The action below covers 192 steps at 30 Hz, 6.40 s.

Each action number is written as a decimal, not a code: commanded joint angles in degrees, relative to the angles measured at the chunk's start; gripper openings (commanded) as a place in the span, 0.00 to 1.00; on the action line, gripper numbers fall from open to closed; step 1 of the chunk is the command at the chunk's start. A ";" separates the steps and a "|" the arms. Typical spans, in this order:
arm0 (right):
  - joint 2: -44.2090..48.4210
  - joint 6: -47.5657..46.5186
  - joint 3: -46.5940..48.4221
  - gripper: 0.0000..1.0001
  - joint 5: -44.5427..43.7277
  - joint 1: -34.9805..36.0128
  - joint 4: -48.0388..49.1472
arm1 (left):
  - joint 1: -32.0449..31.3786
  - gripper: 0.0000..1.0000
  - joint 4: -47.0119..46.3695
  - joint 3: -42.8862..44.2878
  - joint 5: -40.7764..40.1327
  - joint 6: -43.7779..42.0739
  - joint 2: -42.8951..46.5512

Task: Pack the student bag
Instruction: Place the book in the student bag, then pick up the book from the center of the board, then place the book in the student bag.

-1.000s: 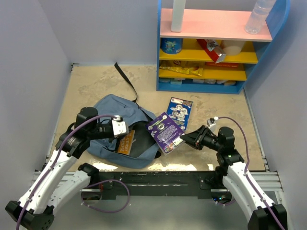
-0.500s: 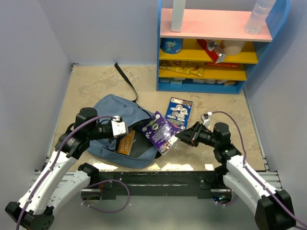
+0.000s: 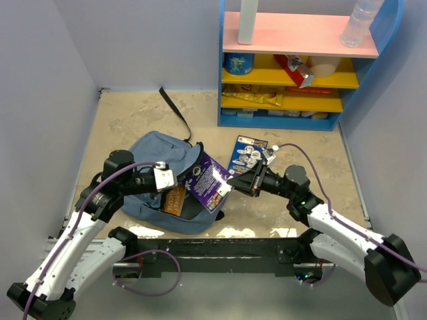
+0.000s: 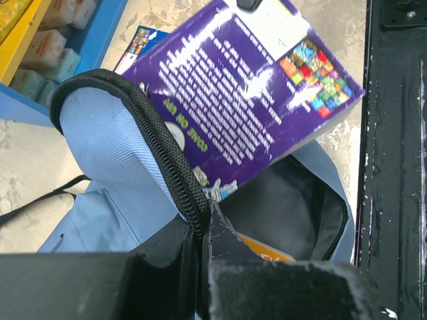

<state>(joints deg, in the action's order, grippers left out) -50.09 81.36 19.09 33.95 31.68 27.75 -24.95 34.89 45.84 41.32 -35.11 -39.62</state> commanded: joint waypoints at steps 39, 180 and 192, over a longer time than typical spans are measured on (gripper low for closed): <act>-48.27 -25.98 33.29 0.54 -21.37 22.63 2.85 | 0.25 0.00 -5.72 1.35 5.35 0.40 0.77; 0.95 -21.43 21.97 0.00 -4.42 -7.96 -35.75 | 0.87 0.00 -20.48 -6.47 -21.64 7.34 2.97; -5.10 -12.55 18.52 0.00 -10.75 9.10 -22.22 | 1.48 0.00 -18.73 -4.18 -18.57 7.78 2.52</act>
<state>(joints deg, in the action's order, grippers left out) -54.33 64.16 36.21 24.58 38.35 -4.64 -24.27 20.18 39.09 21.26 -27.81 -37.45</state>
